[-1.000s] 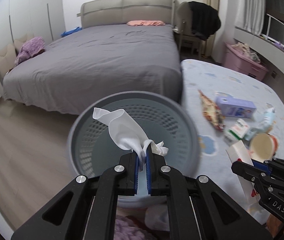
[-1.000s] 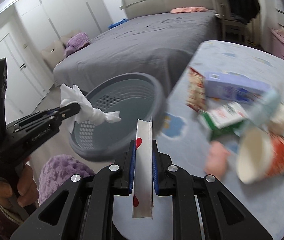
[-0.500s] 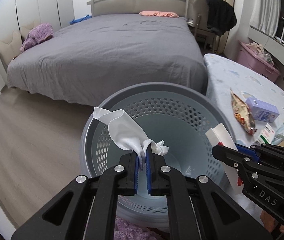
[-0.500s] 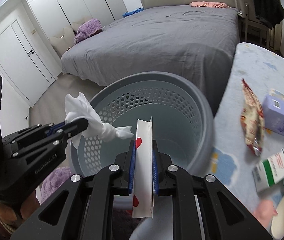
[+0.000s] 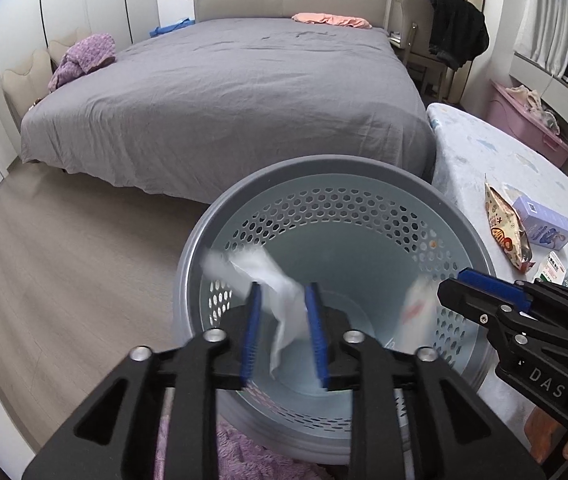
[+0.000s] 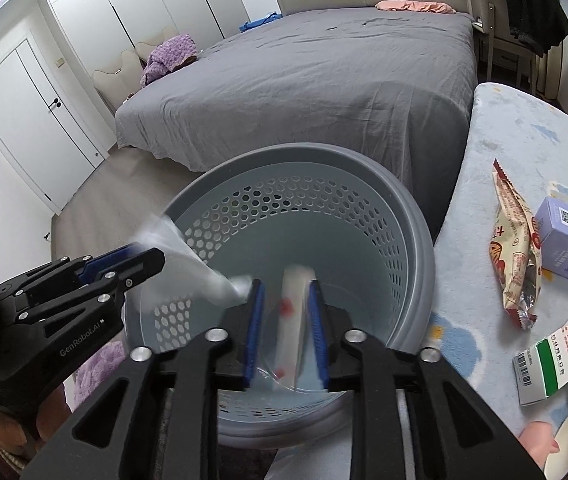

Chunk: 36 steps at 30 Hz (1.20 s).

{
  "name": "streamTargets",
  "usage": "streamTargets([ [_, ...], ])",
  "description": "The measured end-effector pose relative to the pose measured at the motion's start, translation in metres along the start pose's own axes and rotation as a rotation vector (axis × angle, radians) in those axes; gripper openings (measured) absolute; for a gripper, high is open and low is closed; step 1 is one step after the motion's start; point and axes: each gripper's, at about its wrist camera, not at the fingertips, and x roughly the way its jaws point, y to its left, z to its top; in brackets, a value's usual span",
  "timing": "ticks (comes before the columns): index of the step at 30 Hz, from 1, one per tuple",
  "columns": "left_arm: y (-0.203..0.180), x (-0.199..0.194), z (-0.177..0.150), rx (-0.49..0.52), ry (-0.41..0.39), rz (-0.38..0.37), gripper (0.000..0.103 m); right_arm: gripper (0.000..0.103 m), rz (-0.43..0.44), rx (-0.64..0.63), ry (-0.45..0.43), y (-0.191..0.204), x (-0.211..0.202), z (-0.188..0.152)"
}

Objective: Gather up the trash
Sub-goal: 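Open both tools to drop the tissue and card into the wastebasket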

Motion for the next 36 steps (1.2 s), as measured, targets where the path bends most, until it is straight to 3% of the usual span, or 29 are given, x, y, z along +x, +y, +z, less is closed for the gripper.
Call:
streamTargets([
  [2, 0.001, -0.001, -0.001, -0.003, -0.003, 0.006, 0.048, 0.027, -0.006, 0.000, -0.005, 0.000, -0.001, -0.001],
  [4, 0.003, -0.004, -0.002, -0.009, -0.015, 0.018, 0.060, 0.027, -0.010, 0.000, -0.007, 0.000, -0.003, -0.001],
  [9, 0.006, -0.009, -0.002, -0.021, -0.019, 0.035, 0.060, 0.027, -0.011, -0.001, -0.009, -0.001, -0.007, -0.003],
  [21, 0.007, -0.018, -0.010, -0.037, -0.020, 0.074, 0.076, 0.027, -0.011, 0.012, -0.012, 0.000, -0.017, -0.012],
  [28, 0.002, -0.033, -0.012, -0.038, -0.054, 0.070, 0.091, 0.036, -0.019, 0.028, -0.029, -0.005, -0.030, -0.018],
  [36, -0.014, -0.049, -0.015, -0.022, -0.076, 0.045, 0.096, 0.044, -0.040, 0.056, -0.062, -0.016, -0.055, -0.032],
])
